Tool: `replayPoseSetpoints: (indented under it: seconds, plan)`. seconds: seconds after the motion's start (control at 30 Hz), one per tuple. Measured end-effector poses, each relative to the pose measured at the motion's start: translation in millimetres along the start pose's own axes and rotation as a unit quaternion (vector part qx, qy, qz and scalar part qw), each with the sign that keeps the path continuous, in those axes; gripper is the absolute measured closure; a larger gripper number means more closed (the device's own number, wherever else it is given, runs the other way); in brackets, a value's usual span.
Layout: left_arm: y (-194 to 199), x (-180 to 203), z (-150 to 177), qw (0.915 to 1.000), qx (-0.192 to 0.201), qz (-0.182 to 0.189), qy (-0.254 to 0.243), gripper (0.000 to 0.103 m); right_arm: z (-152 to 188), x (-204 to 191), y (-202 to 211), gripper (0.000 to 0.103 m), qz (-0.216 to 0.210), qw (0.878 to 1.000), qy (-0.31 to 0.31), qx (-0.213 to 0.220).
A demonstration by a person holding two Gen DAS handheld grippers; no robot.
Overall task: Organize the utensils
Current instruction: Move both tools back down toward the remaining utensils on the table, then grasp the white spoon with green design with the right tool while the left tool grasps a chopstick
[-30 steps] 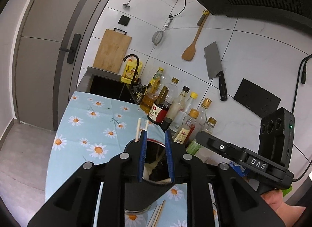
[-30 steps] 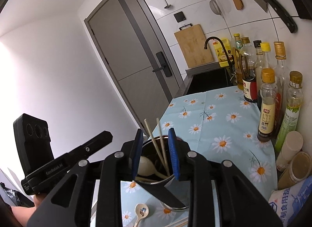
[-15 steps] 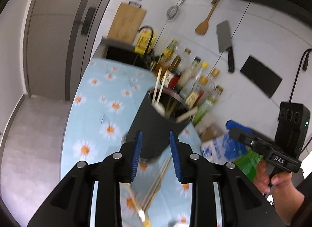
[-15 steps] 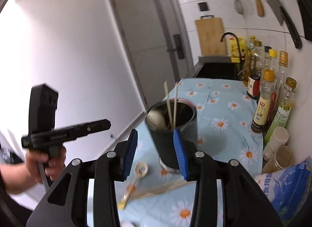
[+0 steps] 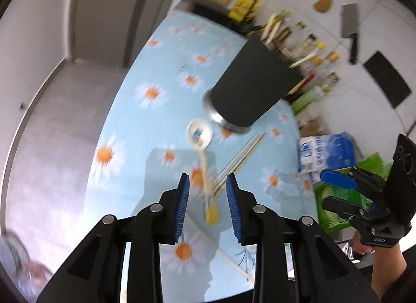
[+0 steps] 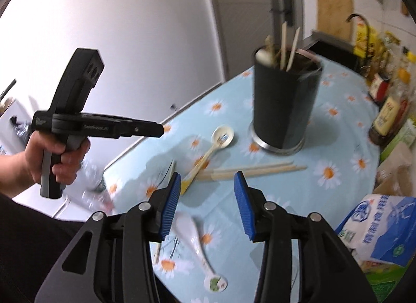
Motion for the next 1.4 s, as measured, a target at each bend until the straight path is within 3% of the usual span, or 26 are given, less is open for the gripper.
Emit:
replayPoseSetpoints:
  seconds: [0.3, 0.57, 0.73, 1.0, 1.07, 1.13, 1.3, 1.4]
  plan:
    - [-25.5, -3.7, 51.3, 0.9939, -0.085, -0.037, 0.059, 0.075, 34.8, -7.4, -43.1, 0.060, -0.055, 0.994, 0.024, -0.092]
    - [-46.1, 3.3, 57.7, 0.9875, -0.116, -0.066, 0.083, 0.075, 48.4, -10.4, -79.6, 0.068, -0.085, 0.985, 0.049, -0.142]
    - [-56.6, -3.7, 59.2, 0.9790, -0.142, -0.086, 0.118, 0.075, 55.0, -7.8, -97.4, 0.074, -0.093, 0.979, 0.058, -0.172]
    - [-64.4, -3.0, 54.5, 0.9693, -0.175, -0.111, 0.132, 0.070, 59.3, -14.8, -107.3, 0.084, -0.119, 0.973, 0.069, -0.188]
    - [-67.2, -0.2, 53.4, 0.9661, -0.187, -0.117, 0.135, 0.066, 60.3, -15.0, -113.3, 0.096, -0.117, 0.971, 0.073, -0.193]
    - [-70.3, 1.1, 51.8, 0.9627, -0.197, -0.126, 0.135, 0.065, 61.6, -15.7, -113.8, 0.097, -0.117, 0.971, 0.075, -0.193]
    - [-73.8, 1.4, 48.5, 0.9565, -0.214, -0.141, 0.140, 0.067, 63.9, -15.3, -111.1, 0.098, -0.121, 0.973, 0.065, -0.186]
    - [-75.7, 2.9, 48.1, 0.9539, -0.222, -0.157, 0.127, 0.074, 64.7, -13.3, -104.5, 0.099, -0.124, 0.975, 0.057, -0.176]
Point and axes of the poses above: each gripper's, at about its wrist camera, not at the fingertips, and y roughly against the way its jaws point, x to its right, z to its underside, the point moved 8 cm from there along -y, roughly the way its jaws point, and after that the axes turned 4 degrees about -z, right-handed, at the moved point
